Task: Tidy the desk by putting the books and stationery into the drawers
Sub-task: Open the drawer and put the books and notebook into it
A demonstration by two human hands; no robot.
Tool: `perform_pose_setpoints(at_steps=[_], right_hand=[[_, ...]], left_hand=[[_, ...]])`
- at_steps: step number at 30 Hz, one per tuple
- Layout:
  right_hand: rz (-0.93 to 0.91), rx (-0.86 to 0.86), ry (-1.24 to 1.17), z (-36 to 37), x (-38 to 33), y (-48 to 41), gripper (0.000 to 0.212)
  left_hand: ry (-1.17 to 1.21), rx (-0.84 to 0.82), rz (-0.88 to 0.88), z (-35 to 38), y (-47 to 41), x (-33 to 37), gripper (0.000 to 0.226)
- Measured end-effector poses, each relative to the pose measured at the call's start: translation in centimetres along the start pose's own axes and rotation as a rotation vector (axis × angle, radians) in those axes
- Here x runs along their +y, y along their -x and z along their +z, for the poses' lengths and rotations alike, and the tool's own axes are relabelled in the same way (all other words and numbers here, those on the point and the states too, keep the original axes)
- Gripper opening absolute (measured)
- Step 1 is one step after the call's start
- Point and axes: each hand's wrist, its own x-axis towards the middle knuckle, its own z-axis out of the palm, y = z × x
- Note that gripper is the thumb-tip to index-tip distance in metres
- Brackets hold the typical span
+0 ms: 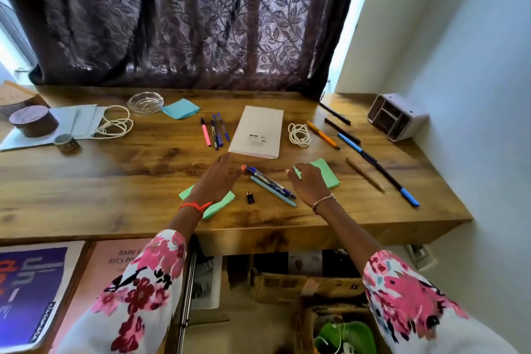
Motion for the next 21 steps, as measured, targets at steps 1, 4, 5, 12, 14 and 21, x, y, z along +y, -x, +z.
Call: perform_pose_setpoints(at_steps=[1, 4, 5, 12, 14, 21], right_hand=[[0.004, -0.015, -0.004, -0.1, -0.2, -1.0, 0.036], [-0.036, -0.037, 0.014, -0.3, -0.5, -3.9, 0.034], [-0.04, -0.036, 0.006, -0.3, -0.5, -5.0, 0.032], [-0.023, -0.103, 0.007, 2.4, 0.2, -13.2, 0.033], [0.043, -0.089, 0.005, 3.4, 0.4, -15.3, 0.037], [0.195, 0.017, -0.1, 4.9, -0.4, -19.5, 0.032]], left_hand=[[0.032, -0.002, 0.018, -0.2, -0.3, 0.5, 0.048], [0.158, 0.014, -0.126, -1.5, -0.8, 3.6, 0.056], [0.149, 0.029, -0.148, -1.7, -1.6, 5.2, 0.05], [0.224, 0.099, -0.316, -0.8, -10.0, 4.9, 0.058], [0.16, 0.012, -0.218, 0.2, -14.8, 2.0, 0.061], [-0.094, 0.012, -0.23, 1.6, -20.8, 0.5, 0.04]])
